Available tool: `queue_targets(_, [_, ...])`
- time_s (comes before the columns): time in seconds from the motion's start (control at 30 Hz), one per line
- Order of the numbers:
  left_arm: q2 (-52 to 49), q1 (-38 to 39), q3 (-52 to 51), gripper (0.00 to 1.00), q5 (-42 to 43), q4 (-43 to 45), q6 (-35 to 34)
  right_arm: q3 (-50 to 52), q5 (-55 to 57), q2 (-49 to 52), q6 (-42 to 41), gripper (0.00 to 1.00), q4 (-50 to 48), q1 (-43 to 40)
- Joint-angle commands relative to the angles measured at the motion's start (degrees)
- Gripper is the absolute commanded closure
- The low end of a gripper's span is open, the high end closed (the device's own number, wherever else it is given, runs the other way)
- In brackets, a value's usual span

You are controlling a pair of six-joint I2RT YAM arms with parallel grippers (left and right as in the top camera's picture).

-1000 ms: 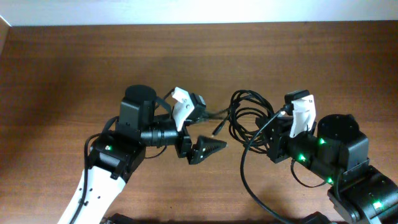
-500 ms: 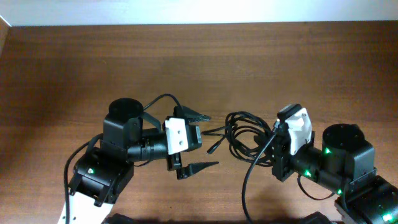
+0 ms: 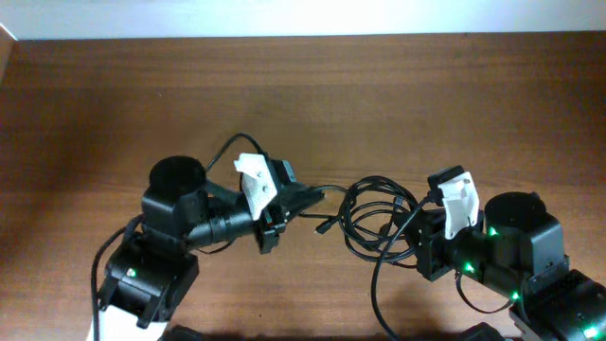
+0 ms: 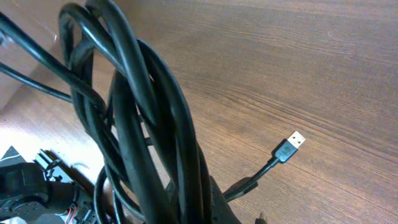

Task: Untangle cables

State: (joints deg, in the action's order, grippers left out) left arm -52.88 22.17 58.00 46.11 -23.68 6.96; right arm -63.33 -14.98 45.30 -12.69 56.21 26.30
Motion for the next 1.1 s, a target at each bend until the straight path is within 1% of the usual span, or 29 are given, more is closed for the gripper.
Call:
queue_targets(0.0, [2.5,-0.3,0.9,1.00,-10.6,0.5,-12.6,-0.7,3.7,-0.4,-0.3,0.96,1.3,-0.1])
queue_targets(0.07, [2.4,-0.3,0.9,1.00,-17.8,-4.5,-18.3,-0.7,3.7,-0.4,-1.2,0.96,1.0,-0.1])
queue_targets(0.1, [2.4,-0.3,0.9,1.00,-19.9,-6.8,-20.2,-0.7,3.2,-0.4,-1.8,0.96,0.5,-0.1])
queue_targets(0.13, [2.4,-0.3,0.9,1.00,-20.7,-11.1,-20.5,-0.7,2.4,-0.4,-1.8,0.96,-0.3,-0.1])
queue_targets(0.27, [1.5,-0.3,0.9,1.00,-20.4,-21.7,-20.4,-0.7,-4.3,-0.4,-3.5,0.96,-8.6,-0.1])
queue_targets(0.3, [1.2,-0.1,0.9,1.00,-20.0,-22.7,-20.4,-0.7,-4.4,-0.4,-4.4,0.96,-9.7,-0.1])
queue_targets(0.33, [1.2,-0.1,0.9,1.00,-18.1,-22.7,-20.4,-0.7,-4.4,-0.4,-4.5,0.96,-10.2,-0.1])
queue_targets(0.4, [1.1,-0.1,0.9,1.00,-13.6,-22.6,-20.2,-0.7,-4.3,-0.4,-7.1,0.96,-12.2,-0.1])
queue_targets(0.47, [0.7,1.9,0.9,1.00,-11.2,-22.5,-20.2,-0.7,-4.3,-0.4,-7.8,0.96,-13.7,-0.1])
queue_targets(0.5, [0.5,3.8,0.9,1.00,-11.1,-21.7,-20.1,-0.7,-4.4,-0.4,-7.8,0.96,-13.8,-0.1])
queue_targets(0.53, [0.0,6.4,0.9,1.00,-11.1,-19.1,-20.1,-0.7,-5.6,-0.2,-7.8,0.96,-13.6,0.0])
queue_targets(0.57, [-0.7,8.7,0.9,1.00,-11.1,-15.2,-20.2,-0.7,-7.3,0.2,-7.8,0.96,-13.1,-0.1])
queue_targets(0.63, [-3.4,13.3,0.9,1.00,-11.1,-3.4,-20.2,-0.7,-7.8,0.7,-7.7,0.96,-9.4,-0.1])
queue_targets(0.7, [-5.2,14.6,0.9,1.00,-11.1,1.1,-20.2,-0.7,-7.8,0.7,-7.5,0.96,-7.9,-0.1])
queue_targets(0.77, [-6.7,14.6,0.9,1.00,-11.1,4.9,-23.9,-0.7,-6.8,0.7,-7.1,0.96,-5.9,-0.1])
queue_targets(0.9, [-5.7,14.0,0.9,1.00,-11.3,10.0,-24.1,-0.6,-0.2,0.7,-7.1,0.96,-1.6,-0.1])
queue_targets(1.07, [1.2,6.6,0.9,1.00,-11.4,9.5,-24.1,-0.6,3.9,0.7,-7.1,0.96,1.3,-0.1])
